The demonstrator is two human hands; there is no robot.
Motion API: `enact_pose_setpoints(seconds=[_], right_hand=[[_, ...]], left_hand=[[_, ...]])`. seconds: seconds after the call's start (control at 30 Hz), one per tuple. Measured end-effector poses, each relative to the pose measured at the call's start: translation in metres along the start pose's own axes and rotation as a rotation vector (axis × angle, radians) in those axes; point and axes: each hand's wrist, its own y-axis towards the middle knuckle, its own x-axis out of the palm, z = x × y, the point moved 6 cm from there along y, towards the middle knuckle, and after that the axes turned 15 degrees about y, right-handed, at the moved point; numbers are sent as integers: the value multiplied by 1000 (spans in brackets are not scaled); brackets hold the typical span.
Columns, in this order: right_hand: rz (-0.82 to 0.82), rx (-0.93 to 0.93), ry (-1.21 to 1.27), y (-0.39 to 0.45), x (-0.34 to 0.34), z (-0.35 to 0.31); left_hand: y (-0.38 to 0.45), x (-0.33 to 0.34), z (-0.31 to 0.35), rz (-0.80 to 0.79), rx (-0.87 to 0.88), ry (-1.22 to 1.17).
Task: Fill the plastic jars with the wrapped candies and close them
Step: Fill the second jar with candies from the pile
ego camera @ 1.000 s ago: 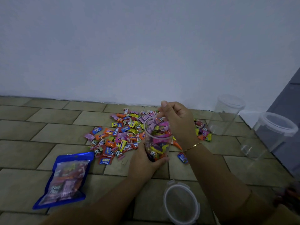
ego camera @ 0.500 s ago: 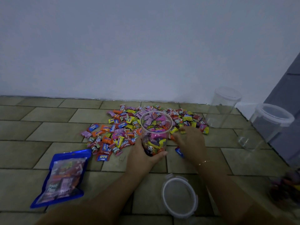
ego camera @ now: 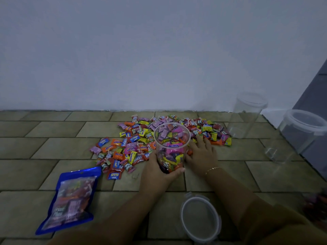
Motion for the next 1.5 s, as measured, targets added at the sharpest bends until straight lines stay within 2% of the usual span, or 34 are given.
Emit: enact_pose_setpoints(seconds=[0.1,0.3,0.47,0.63,0.77,0.87,0.97,1.03,1.1,1.2,1.3,1.5], right_hand=[[-21,-13,-47,4,2,1],[252,-182,121,-5,-6,-2],[305,-255,282,-10,-11,-5],[298,-209,234,-18,-12,-3],[227,-201,120,-28,-11,-3],[207,-103,132,-31,-17,1],[297,62,374,-34,-35,9],[374,222,633,-36,-47,17],[462,400,1010,-35,-54,27],[447,590,1583,-27,-62,18],[442,591,1953,-16,-82,-16],[510,391,2111,-2,-116,-75]], left_hand=[[1,1,-1,0,1,15],[1,2,-1,2,7,16],[0,2,-1,5,8,31],[-1,2,-1,1,9,18],[-2,-1,2,16,20,28],[-2,-1,2,17,17,25],[-2,0,1,11,15,22],[-3,0,0,7,14,23],[-2,0,0,2,12,26],[-2,1,0,-1,11,30],[-2,0,-1,3,17,38],[-1,-2,1,2,32,27]])
